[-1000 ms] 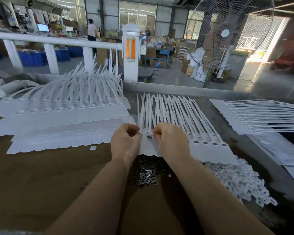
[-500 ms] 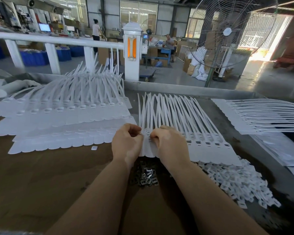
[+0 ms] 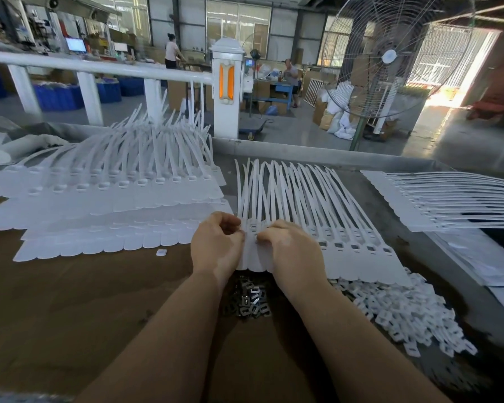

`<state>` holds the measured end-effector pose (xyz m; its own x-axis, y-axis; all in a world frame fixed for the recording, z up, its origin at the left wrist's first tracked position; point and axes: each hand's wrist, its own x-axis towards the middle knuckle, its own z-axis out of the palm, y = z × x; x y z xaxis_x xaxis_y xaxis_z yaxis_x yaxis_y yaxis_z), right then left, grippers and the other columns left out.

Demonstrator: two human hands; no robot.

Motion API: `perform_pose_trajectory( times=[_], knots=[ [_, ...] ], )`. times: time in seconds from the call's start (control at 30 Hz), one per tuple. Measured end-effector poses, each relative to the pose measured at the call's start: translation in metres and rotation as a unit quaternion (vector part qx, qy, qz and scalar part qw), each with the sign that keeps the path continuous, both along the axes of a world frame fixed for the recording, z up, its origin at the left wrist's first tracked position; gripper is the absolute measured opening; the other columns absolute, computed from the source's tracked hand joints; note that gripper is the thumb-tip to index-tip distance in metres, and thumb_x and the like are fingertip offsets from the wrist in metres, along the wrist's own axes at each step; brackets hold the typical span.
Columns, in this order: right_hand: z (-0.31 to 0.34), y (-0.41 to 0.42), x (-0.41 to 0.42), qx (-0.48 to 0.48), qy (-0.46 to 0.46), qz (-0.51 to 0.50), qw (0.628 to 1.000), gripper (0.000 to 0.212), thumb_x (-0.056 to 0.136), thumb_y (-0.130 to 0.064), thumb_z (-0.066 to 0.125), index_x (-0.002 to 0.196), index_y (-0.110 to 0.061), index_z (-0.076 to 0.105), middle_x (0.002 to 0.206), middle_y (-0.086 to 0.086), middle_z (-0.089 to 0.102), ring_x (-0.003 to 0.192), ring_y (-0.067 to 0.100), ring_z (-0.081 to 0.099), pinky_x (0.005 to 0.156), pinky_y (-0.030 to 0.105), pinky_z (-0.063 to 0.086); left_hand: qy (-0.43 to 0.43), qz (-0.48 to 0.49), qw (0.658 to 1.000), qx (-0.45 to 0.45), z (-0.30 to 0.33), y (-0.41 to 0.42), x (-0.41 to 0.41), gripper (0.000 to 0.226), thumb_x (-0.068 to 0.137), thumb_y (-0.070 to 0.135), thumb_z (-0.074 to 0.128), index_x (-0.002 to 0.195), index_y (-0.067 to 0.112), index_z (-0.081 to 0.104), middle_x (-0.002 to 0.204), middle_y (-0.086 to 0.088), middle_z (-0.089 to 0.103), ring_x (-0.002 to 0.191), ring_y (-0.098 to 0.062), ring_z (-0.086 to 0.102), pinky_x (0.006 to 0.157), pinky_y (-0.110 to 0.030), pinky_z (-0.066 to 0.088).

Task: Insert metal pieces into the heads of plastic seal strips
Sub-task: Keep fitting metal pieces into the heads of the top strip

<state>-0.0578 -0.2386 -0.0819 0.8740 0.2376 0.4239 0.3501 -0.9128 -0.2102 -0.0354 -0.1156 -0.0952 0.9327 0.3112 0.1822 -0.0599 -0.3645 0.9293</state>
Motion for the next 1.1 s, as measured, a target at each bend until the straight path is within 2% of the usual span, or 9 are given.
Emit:
perform_pose_trajectory(
  times=[0.17,0.37,0.43,0.5,0.6,0.73,0.97,1.1],
  knots=[
    [-0.0015,0.0030,0.0045,0.020,-0.025,-0.028,0.999,0.015,0.092,-0.022,0.053,0.099,-0.017,0.065,0.099,-0.004,0.060,0.096,0.012,0.053,0.082,0.025,0.044,0.005,0.000,1.000,0.005,0.0009,-0.0006,0.0011,0.017,0.081,0.011,0.066,0.083,0.026,0.059,0.078,0.013,0.062,0.075,-0.003,0.056,0.066,-0.017,0.039],
    [-0.0026,0.0061,0.0014,-0.019,-0.070,-0.024,0.997,0.011,0.090,-0.010,0.055,0.098,-0.009,0.062,0.096,0.005,0.062,0.091,0.021,0.057,0.076,0.031,0.047,0.003,-0.001,1.000,0.017,0.0021,-0.0010,0.0003,0.015,0.081,0.012,0.066,0.085,0.025,0.060,0.077,0.014,0.060,0.075,-0.003,0.055,0.070,-0.019,0.040],
    [-0.0005,0.0085,-0.0005,-0.039,-0.085,-0.032,0.995,0.009,0.082,-0.002,0.063,0.089,-0.006,0.063,0.087,0.007,0.063,0.081,0.022,0.059,0.067,0.032,0.049,0.002,-0.002,1.000,0.014,0.0021,-0.0011,0.0001,0.016,0.081,0.012,0.067,0.084,0.026,0.059,0.077,0.014,0.060,0.075,-0.004,0.056,0.071,-0.020,0.041],
    [-0.0005,0.0087,-0.0009,-0.030,-0.114,-0.033,0.992,0.017,0.065,0.006,0.074,0.076,-0.004,0.064,0.073,0.009,0.063,0.065,0.024,0.060,0.054,0.030,0.050,0.001,-0.003,1.000,0.013,0.0020,-0.0013,0.0001,0.016,0.081,0.012,0.067,0.084,0.026,0.059,0.077,0.014,0.060,0.075,-0.002,0.055,0.072,-0.020,0.041],
    [-0.0007,0.0092,-0.0020,-0.028,-0.138,-0.027,0.990,0.020,0.058,0.006,0.078,0.068,-0.004,0.064,0.066,0.008,0.062,0.058,0.022,0.059,0.047,0.027,0.047,0.000,-0.004,1.000,0.017,0.0014,-0.0013,-0.0003,0.016,0.082,0.012,0.066,0.084,0.026,0.059,0.078,0.014,0.060,0.076,-0.003,0.055,0.073,-0.021,0.042],
    [-0.0014,0.0083,-0.0034,-0.025,-0.144,-0.016,0.989,0.019,0.059,0.002,0.080,0.065,-0.006,0.063,0.065,0.006,0.061,0.057,0.021,0.058,0.046,0.024,0.042,-0.001,-0.003,1.000,0.020,0.0014,-0.0017,-0.0008,0.017,0.081,0.012,0.066,0.083,0.027,0.058,0.077,0.014,0.060,0.076,-0.004,0.056,0.073,-0.022,0.043],
    [-0.0030,0.0062,-0.0025,-0.001,-0.143,-0.013,0.990,0.014,0.069,0.004,0.074,0.074,-0.004,0.063,0.072,0.008,0.062,0.062,0.022,0.060,0.049,0.030,0.050,-0.003,-0.003,1.000,0.013,0.0013,-0.0019,-0.0013,0.018,0.081,0.013,0.067,0.082,0.028,0.058,0.077,0.015,0.060,0.075,-0.003,0.055,0.072,-0.021,0.041],
    [-0.0018,0.0062,-0.0039,-0.016,-0.156,-0.010,0.987,0.018,0.061,0.005,0.076,0.068,-0.005,0.063,0.067,0.008,0.061,0.058,0.021,0.059,0.047,0.026,0.046,-0.003,-0.004,1.000,0.013,0.0012,-0.0018,-0.0008,0.018,0.081,0.013,0.067,0.082,0.028,0.057,0.076,0.015,0.060,0.073,0.000,0.054,0.066,-0.018,0.040]
  ],
)
